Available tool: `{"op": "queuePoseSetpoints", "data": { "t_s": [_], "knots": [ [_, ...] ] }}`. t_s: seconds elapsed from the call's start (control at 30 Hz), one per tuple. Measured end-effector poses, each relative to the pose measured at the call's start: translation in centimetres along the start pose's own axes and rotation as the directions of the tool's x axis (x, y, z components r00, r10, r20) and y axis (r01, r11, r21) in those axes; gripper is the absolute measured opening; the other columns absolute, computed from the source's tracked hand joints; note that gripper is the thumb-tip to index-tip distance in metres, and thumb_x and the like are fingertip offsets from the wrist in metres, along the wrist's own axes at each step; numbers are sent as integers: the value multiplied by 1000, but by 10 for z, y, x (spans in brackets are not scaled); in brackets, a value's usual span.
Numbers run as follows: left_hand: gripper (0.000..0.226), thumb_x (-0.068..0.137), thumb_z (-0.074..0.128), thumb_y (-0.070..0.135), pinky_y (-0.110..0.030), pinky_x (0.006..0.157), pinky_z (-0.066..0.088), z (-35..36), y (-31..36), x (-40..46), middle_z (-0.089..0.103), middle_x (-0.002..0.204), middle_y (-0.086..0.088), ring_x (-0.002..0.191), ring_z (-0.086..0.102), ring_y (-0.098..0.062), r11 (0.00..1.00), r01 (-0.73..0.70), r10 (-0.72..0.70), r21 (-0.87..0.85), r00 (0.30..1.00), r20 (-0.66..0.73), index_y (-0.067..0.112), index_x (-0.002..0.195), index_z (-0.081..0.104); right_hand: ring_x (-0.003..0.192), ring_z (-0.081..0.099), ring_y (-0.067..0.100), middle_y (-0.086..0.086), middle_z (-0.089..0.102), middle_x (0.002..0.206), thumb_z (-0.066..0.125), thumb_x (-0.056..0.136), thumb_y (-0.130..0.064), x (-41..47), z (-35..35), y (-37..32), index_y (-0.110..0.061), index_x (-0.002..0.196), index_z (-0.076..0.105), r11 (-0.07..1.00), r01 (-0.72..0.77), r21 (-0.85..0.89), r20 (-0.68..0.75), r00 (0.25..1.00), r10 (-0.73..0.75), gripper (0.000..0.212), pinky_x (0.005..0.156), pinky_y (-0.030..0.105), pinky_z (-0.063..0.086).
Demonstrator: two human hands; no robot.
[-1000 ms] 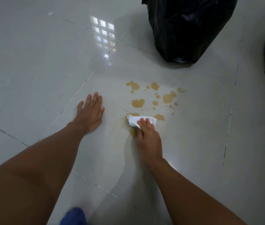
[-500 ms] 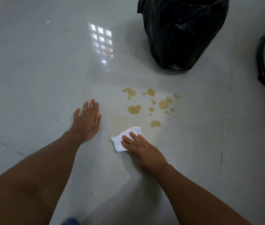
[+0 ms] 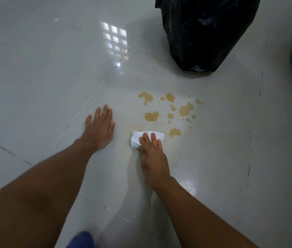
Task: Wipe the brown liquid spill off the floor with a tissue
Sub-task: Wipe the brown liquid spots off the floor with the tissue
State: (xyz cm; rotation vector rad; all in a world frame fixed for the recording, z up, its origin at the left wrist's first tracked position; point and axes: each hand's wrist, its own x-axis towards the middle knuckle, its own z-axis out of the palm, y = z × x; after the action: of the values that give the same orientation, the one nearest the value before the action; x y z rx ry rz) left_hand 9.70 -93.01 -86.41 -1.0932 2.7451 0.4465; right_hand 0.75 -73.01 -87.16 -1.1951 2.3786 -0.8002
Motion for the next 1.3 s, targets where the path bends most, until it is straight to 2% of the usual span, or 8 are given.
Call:
{"op": "queuePoseSetpoints", "data": {
  "t_s": [0.27, 0.4, 0.6, 0.7, 0.9, 1.07, 1.2, 1.3],
  "knots": [
    [57, 102, 21, 34, -49, 119, 2, 2, 3, -1, -3, 163, -2, 150, -3, -24, 1000, 7, -7, 16, 1000, 0, 14, 153, 7, 148, 10, 22, -4, 28, 158, 33, 100, -3, 16, -9, -10, -20, 142, 43, 987, 129, -97, 166, 980, -112, 46, 114, 36, 22],
    [59, 101, 22, 35, -49, 119, 4, 5, 5, -6, -1, 163, -4, 149, -1, -26, 999, -5, 6, 34, 1000, -27, 12, 153, 7, 145, 23, 25, -2, 43, 150, 47, 98, -8, 8, -5, 2, -18, 131, 58, 940, 339, -42, 259, 912, -318, 36, 117, 39, 22],
    [61, 100, 23, 38, -48, 119, 4, 6, 0, -13, -1, 163, -3, 150, -2, -25, 996, -49, 51, 70, 998, -22, 13, 153, 7, 138, 37, 24, -1, 55, 140, 50, 97, -17, -19, -29, 21, -13, 121, 65, 882, 468, -48, 250, 861, -443, 29, 114, 30, 20],
    [62, 100, 23, 40, -48, 119, 4, 6, 0, -16, -2, 163, -4, 150, -3, -25, 995, -65, 66, 70, 998, -23, 12, 153, 6, 139, 35, 14, -5, 52, 142, 47, 99, -21, -40, -45, 41, -16, 125, 63, 923, 380, -60, 218, 907, -359, 31, 115, 17, 12],
    [62, 100, 24, 39, -48, 119, 4, 8, -2, -15, -1, 163, -4, 150, -3, -26, 995, -75, 77, 61, 996, -40, 12, 153, 7, 132, 46, 16, 3, 59, 135, 43, 94, -21, -61, -80, 95, -14, 122, 66, 978, 142, -152, -140, 977, -164, 37, 108, 32, 38],
    [62, 100, 27, 38, -50, 119, 5, 11, 1, -15, 2, 163, -6, 149, 0, -27, 996, -59, 63, 60, 996, -55, 10, 153, 11, 124, 55, 32, 14, 58, 134, 42, 91, -26, -70, -96, 112, -12, 123, 64, 947, -140, -288, -269, 961, 60, 41, 92, 47, 50],
    [62, 100, 25, 39, -51, 118, 7, 16, 0, -15, 5, 163, -6, 149, 2, -27, 996, -63, 68, 62, 994, -81, 10, 153, 12, 104, 68, 28, 16, 68, 119, 43, 88, -26, -83, -63, 97, -8, 113, 71, 909, -246, -337, -360, 925, 117, 41, 67, 42, 59],
    [68, 94, 17, 45, -51, 118, 8, 18, -3, -15, 7, 163, -6, 149, 4, -27, 995, -68, 75, 73, 993, -92, 11, 152, 14, 103, 69, 28, 16, 69, 116, 47, 89, -21, -94, -24, 63, -7, 111, 71, 918, -316, -241, -462, 869, 177, 36, 66, 40, 59]
  ]
}}
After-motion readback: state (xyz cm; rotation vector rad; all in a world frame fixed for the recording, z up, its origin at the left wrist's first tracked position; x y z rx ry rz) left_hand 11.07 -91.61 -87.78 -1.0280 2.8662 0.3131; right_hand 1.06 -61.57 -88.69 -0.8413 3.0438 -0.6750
